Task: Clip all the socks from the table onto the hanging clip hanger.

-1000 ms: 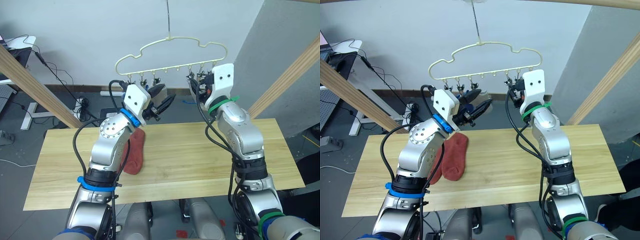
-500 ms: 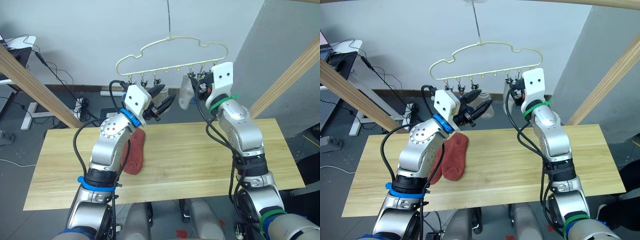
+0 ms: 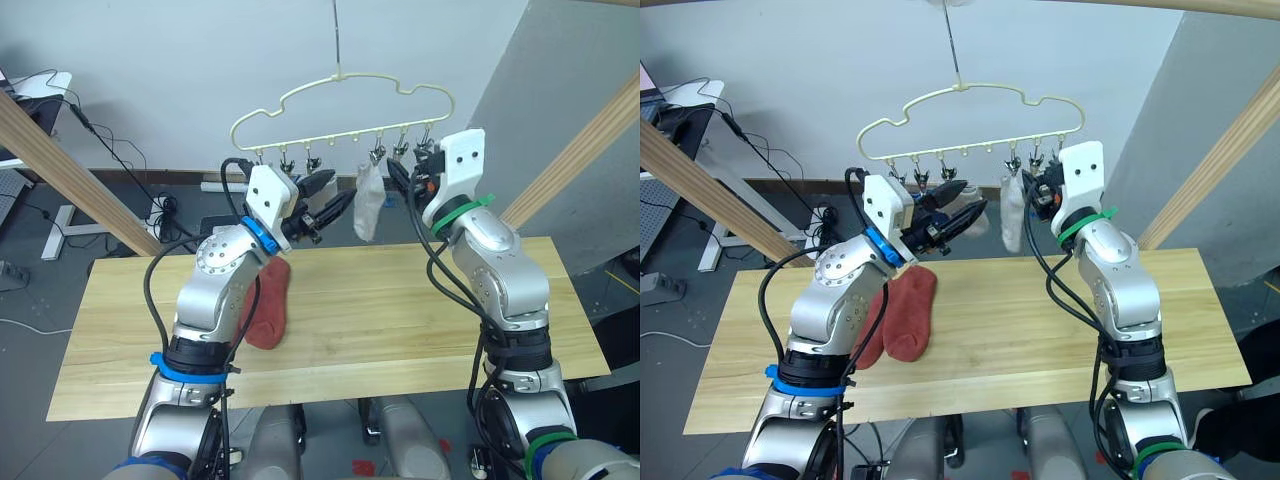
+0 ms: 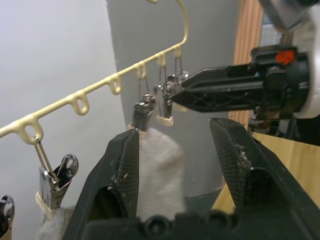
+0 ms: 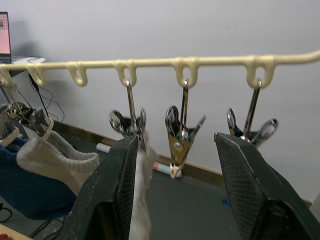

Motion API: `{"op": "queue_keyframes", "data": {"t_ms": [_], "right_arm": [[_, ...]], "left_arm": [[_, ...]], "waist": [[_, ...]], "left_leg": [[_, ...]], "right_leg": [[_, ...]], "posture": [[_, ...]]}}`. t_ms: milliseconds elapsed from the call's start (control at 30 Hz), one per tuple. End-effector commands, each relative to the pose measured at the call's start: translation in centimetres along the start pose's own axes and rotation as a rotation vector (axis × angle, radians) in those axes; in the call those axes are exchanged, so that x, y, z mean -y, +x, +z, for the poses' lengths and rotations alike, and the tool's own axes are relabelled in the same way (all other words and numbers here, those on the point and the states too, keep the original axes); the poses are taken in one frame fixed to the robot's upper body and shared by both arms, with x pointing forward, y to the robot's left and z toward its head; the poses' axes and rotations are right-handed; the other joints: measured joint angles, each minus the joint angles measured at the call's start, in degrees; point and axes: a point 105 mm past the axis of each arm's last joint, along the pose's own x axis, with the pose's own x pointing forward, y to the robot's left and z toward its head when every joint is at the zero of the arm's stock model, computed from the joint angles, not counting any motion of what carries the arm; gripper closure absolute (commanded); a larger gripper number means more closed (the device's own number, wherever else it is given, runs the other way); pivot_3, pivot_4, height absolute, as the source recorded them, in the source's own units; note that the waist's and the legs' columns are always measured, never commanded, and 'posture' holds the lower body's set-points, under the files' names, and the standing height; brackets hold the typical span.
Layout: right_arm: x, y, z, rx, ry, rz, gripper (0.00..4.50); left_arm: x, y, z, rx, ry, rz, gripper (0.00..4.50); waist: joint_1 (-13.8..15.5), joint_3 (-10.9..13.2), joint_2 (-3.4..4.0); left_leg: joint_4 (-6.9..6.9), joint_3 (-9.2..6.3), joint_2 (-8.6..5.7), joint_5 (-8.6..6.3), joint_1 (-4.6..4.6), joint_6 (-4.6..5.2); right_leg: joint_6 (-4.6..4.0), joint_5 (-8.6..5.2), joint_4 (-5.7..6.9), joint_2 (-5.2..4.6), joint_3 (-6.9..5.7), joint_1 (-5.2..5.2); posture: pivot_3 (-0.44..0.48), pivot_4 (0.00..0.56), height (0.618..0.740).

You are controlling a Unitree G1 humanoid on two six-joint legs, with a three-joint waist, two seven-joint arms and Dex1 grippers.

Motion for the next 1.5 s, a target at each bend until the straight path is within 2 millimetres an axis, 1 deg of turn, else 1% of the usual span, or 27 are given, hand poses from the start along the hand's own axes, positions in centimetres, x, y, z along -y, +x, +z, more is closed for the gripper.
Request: {"op": "queue_keyframes", "data": {"t_ms": [33, 333, 667, 967, 1300, 1500], "right_arm": [[0.3, 0.5, 0.7, 0.03, -0.014, -0.02, 1.97], [0.1, 2.0, 0.2, 0.033, -0.022, -0.033, 1.97], [0.2, 2.7, 0.5, 0.048, -0.16, -0.03, 1.97], [0.5, 2.2, 0.5, 0.044, -0.127, -0.034, 1.97], [0.1, 3.2, -0.1, 0.03, -0.145, -0.04, 1.97], [-0.8, 3.8, 0.3, 0.049, -0.157, -0.006, 1.97]], "left_arm": [[0.3, -0.2, 1.7, 0.039, 0.035, -0.028, 1.98], [0.4, -0.1, 1.7, 0.031, 0.043, -0.028, 1.98], [0.4, -0.1, 1.7, 0.029, 0.049, -0.024, 1.98], [0.5, -0.2, 1.4, 0.021, 0.048, -0.021, 1.98], [0.4, -0.2, 1.3, 0.017, 0.048, -0.011, 1.98], [0.4, -0.2, 1.2, 0.014, 0.051, -0.006, 1.98]], "waist": [[0.0, 0.0, 0.0], [0.1, 0.0, 0.0], [0.1, 0.0, 0.0], [0.1, 0.0, 0.0], [0.1, 0.0, 0.0], [0.1, 0.0, 0.0]], "left_leg": [[0.0, 0.0, 0.0, 0.0, 0.0, 0.0], [-0.01, 0.01, -0.01, 0.0, 0.0, -0.01], [0.0, 0.02, -0.01, 0.0, 0.0, -0.01], [0.0, 0.01, -0.01, 0.01, 0.0, -0.01], [0.0, 0.02, -0.01, 0.01, 0.0, -0.01], [0.0, 0.01, 0.0, 0.01, 0.0, -0.01]], "right_leg": [[0.0, 0.0, 0.0, 0.0, 0.0, 0.0], [0.0, 0.0, -0.01, 0.0, 0.0, 0.0], [0.0, 0.0, -0.01, 0.0, 0.02, 0.0], [-0.01, 0.0, -0.01, 0.0, 0.01, 0.0], [-0.01, 0.0, -0.01, -0.01, 0.02, 0.0], [-0.01, 0.01, 0.0, 0.0, 0.02, -0.01]], "posture": [[-0.154, 0.293, 0.74], [-0.14, 0.284, 0.74], [-0.133, 0.289, 0.74], [-0.142, 0.292, 0.74], [-0.136, 0.292, 0.74], [-0.131, 0.293, 0.74]]}}
